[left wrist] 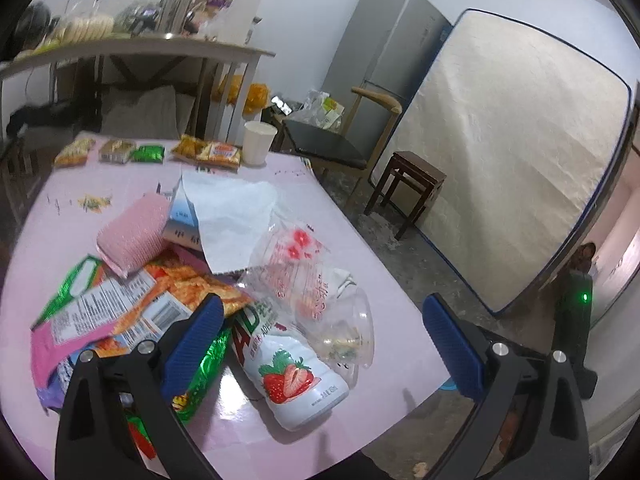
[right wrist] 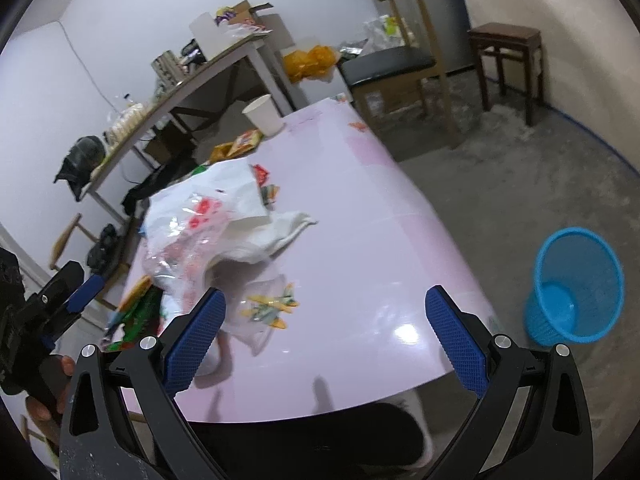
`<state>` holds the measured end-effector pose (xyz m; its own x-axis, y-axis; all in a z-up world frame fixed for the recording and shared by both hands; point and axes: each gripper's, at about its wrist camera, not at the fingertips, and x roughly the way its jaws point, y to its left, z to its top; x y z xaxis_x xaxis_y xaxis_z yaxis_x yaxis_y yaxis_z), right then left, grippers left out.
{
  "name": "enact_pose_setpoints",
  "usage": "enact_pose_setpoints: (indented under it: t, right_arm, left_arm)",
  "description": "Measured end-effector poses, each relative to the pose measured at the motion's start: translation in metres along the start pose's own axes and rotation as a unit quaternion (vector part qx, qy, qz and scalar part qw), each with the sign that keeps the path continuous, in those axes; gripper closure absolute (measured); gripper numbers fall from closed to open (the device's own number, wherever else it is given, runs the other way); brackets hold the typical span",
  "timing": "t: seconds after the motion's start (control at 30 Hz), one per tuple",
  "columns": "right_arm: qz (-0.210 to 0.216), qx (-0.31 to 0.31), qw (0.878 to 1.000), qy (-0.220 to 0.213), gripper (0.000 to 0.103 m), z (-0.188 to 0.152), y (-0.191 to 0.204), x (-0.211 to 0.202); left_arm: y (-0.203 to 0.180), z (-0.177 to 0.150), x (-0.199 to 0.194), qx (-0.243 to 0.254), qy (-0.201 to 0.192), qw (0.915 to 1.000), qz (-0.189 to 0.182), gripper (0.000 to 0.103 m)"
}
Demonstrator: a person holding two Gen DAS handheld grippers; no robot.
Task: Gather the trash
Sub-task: 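Grasp the red-print plastic bag with the left tool while the right tool grasps the clear cup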
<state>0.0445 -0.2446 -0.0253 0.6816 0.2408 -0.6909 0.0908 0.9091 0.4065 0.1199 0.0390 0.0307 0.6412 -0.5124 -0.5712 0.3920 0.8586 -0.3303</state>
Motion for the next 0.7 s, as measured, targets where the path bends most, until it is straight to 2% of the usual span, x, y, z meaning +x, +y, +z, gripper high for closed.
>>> enact_pose_setpoints:
  t: [0.1, 0.2, 0.3, 0.47, 0.57, 0.7]
  right_arm:
    - [0.034, 0.009, 0.999, 0.016, 0.008, 0.0, 0.001, 0.007]
    - [0.066, 0.02, 0.997, 0.037, 0.011, 0.002, 0.003, 0.017]
    - [0.093, 0.031, 0.994, 0.053, 0.012, 0.004, 0.004, 0.027]
    - [0.132, 0.044, 0.988, 0.072, 0.015, 0.011, 0.006, 0.044]
    - [0.152, 0.043, 0.984, 0.082, 0.017, 0.012, 0.009, 0.052]
    - [0.203, 0.05, 0.973, 0.102, 0.023, 0.012, 0.013, 0.063]
  left_arm:
    - [-0.003, -0.001, 0.002, 0.02, 0.002, 0.9997, 0.015, 0.006]
    - [-0.003, 0.0, 0.008, 0.027, 0.006, 0.9994, 0.02, 0.015]
    - [0.001, 0.001, 0.021, 0.029, 0.025, 0.9986, 0.037, 0.028]
    - [0.013, 0.008, 0.051, 0.03, 0.069, 0.9935, 0.086, 0.046]
    - [0.024, 0.011, 0.064, 0.017, 0.087, 0.9917, 0.092, 0.049]
    - [0.031, 0.013, 0.076, 0.015, 0.108, 0.9897, 0.093, 0.051]
